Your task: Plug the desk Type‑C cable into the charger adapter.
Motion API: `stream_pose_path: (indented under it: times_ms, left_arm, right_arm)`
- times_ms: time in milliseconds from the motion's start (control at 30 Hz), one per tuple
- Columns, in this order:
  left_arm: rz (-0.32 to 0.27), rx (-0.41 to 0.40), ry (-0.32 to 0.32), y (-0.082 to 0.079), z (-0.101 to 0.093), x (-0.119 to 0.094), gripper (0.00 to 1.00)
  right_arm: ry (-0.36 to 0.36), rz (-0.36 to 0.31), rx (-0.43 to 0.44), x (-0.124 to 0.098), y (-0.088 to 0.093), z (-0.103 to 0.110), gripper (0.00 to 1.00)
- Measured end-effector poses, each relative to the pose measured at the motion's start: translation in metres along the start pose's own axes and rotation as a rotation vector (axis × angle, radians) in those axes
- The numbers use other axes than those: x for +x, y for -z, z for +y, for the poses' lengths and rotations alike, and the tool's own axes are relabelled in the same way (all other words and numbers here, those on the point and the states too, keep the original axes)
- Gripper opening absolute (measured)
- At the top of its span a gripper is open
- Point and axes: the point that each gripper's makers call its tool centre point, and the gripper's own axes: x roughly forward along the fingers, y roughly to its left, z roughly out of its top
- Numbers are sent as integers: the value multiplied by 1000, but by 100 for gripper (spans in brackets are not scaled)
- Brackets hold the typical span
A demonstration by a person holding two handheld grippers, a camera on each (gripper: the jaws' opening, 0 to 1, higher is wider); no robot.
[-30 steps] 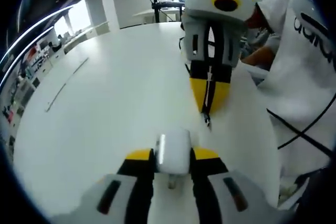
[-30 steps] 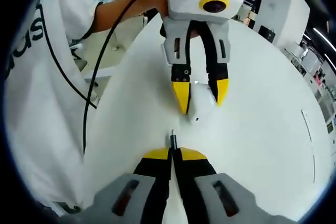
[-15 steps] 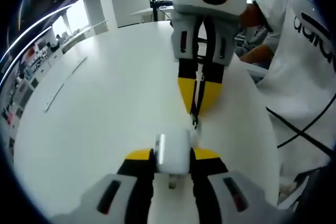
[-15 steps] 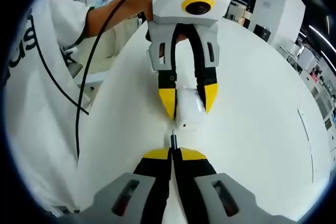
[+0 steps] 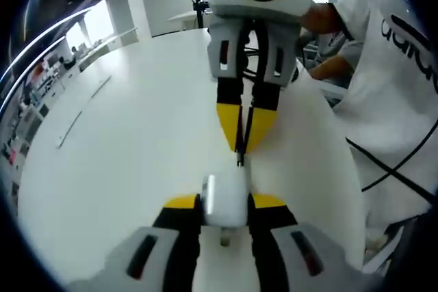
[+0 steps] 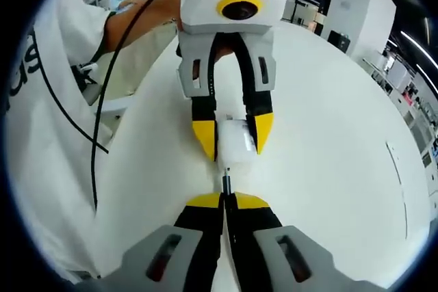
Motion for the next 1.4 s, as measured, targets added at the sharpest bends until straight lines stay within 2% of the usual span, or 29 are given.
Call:
stream_pose_path:
  times_ms: [433,900,1033,1267,1400]
  left_arm:
    - [10,9,8,0,-1,1,26]
    - [29,10,17,1,-1,3,26]
    - [25,11,18,1,-2,3,26]
    - [7,2,23,1,-1,3,27]
    - [14,-2,14,2,-2,1,32]
  right_arm:
    - [-6,20,-9,1,0,-1,3]
    - [-11,77,-50,2,-2,1,3]
    - [-15,59,-42,2,-1,2,3]
    - [-23,-29,-60,2,0,0,4]
    - [-22,-70,-52,1,0,-1,4]
